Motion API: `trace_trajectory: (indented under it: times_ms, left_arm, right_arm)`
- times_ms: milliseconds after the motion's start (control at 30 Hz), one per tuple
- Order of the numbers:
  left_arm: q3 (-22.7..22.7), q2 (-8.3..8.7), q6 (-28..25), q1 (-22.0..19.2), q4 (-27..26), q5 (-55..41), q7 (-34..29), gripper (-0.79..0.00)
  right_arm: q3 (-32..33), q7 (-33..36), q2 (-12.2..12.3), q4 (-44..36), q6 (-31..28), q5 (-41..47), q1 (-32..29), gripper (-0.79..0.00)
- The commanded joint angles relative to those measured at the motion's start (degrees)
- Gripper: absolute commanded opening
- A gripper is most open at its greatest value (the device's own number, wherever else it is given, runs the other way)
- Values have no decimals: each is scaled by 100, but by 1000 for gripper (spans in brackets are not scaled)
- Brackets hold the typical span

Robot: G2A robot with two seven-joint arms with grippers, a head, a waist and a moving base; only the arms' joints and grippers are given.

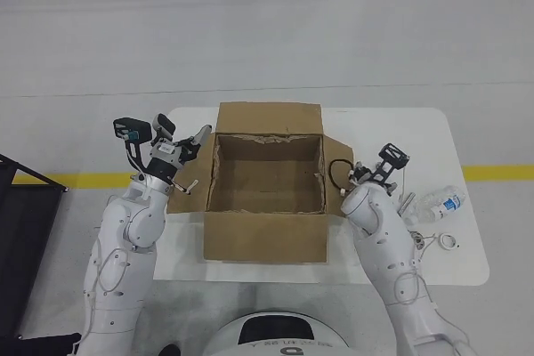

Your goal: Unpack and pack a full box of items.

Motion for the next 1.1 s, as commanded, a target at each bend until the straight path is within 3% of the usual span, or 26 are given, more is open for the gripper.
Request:
trace_trajectory:
  times_ms: [0,300,500,900,1067]
  left_arm:
    - [0,0,0,0,0,-1,0,0]
    - [0,0,0,0,0,-1,0,0]
    - [0,0,0,0,0,-1,0,0]
    - [0,0,0,0,0,-1,0,0]
    - [0,0,0,0,0,-1,0,0]
  right_arm:
    - [-79,54,-1,-34,-82,-102,-48,0]
    - [-216,278,15,-41,-386,-542,-135,0]
    - [182,85,6,-151,-354,-96,-77,0]
    - [306,-354,-126,1156,76,465,868,0]
    - [258,-686,-201,1532,282,625,1119,-108]
